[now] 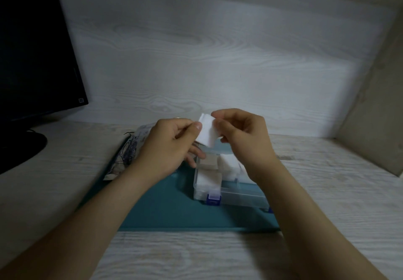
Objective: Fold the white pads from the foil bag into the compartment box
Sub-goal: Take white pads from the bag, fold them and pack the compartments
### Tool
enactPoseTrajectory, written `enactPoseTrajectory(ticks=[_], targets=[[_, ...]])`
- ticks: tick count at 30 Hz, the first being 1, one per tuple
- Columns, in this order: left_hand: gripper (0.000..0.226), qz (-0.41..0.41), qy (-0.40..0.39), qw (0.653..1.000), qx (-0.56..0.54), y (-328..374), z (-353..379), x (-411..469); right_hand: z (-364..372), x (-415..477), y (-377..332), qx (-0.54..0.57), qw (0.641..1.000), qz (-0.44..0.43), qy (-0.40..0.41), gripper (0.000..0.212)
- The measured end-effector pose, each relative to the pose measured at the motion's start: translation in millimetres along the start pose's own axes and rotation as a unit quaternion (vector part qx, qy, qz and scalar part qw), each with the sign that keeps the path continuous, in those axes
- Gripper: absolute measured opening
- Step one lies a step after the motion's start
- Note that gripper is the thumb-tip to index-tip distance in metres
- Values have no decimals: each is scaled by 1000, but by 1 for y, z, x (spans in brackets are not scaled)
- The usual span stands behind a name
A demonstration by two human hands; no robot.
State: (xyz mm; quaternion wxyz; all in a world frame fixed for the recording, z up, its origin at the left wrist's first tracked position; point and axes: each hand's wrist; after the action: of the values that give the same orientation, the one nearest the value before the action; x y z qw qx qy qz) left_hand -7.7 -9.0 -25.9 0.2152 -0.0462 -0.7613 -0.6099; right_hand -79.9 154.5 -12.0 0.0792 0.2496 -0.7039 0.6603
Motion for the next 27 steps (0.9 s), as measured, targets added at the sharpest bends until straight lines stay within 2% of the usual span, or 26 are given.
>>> enactPoseTrajectory(ticks=[2,4,9,12,17,23,27], targets=[[19,22,41,997,58,-5,0,1,-5,0,-2,7,997,80,-1,16],[16,45,68,989,122,-7,-2,1,-11,0,-4,-48,990,129,-26,14],[17,81,32,970,227,-2,0,-4,-16,-4,-13,-168,955,200,-139,6],[19,107,5,957,270,1,0,-6,-15,-6,-17,-217,943,199,-158,3],[29,89,-57,955,276,5,0,-10,-14,-6,-17,-280,930,172,-163,3],[39,74,-97,952,282,4,-1,-9,-12,-10,-20,-280,925,183,-182,6],[41,82,-156,930,323,9,1,-12,-9,-12,-17,-342,911,136,-188,9]])
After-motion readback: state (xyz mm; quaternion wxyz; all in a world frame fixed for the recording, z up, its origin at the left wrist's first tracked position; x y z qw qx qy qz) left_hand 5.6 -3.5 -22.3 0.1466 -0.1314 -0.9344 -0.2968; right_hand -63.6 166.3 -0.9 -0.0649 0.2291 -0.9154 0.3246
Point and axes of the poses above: each hand's wrist, its own x-axis towards the middle knuckle, its own z-axis out of the palm, y = z × x
